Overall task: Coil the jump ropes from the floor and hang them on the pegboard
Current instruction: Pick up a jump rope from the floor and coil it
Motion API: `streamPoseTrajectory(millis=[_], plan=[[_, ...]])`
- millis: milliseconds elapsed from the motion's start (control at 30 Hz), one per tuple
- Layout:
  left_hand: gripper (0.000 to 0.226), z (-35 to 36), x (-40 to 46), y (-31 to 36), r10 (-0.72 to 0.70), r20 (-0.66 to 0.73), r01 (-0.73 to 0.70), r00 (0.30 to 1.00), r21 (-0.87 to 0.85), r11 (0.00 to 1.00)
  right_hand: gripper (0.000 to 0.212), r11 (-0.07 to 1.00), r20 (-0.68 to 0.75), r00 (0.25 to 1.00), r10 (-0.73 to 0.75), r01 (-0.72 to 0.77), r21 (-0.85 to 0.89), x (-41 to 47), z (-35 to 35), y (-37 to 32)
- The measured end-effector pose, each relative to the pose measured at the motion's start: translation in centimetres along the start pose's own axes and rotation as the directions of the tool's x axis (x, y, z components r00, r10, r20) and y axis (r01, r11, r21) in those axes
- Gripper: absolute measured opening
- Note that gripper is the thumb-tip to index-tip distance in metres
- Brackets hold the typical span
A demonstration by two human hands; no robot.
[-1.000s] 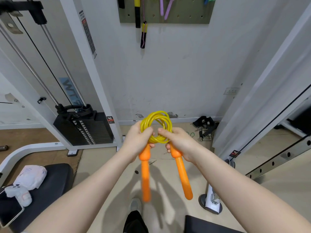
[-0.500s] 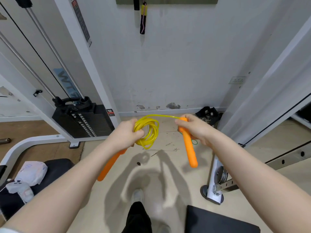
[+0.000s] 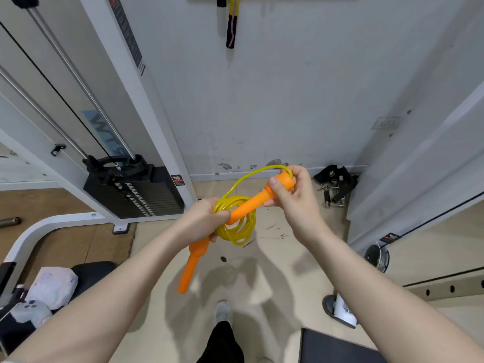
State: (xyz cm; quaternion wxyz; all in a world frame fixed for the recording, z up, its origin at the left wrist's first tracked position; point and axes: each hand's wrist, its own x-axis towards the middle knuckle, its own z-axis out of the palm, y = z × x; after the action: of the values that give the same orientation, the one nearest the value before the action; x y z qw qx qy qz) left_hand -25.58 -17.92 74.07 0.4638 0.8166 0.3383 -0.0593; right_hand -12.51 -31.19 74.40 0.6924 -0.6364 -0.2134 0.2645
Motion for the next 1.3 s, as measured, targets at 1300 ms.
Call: streamPoseTrajectory(millis=[1300], plan=[[0.015, -12.1, 7.4, 3.4, 0.390, 0.174, -0.366, 0.904, -0.153, 0.918, 0.034, 0.976, 0.460, 0.876, 0.147, -0.054, -0.211, 8.7, 7.8, -3.8]])
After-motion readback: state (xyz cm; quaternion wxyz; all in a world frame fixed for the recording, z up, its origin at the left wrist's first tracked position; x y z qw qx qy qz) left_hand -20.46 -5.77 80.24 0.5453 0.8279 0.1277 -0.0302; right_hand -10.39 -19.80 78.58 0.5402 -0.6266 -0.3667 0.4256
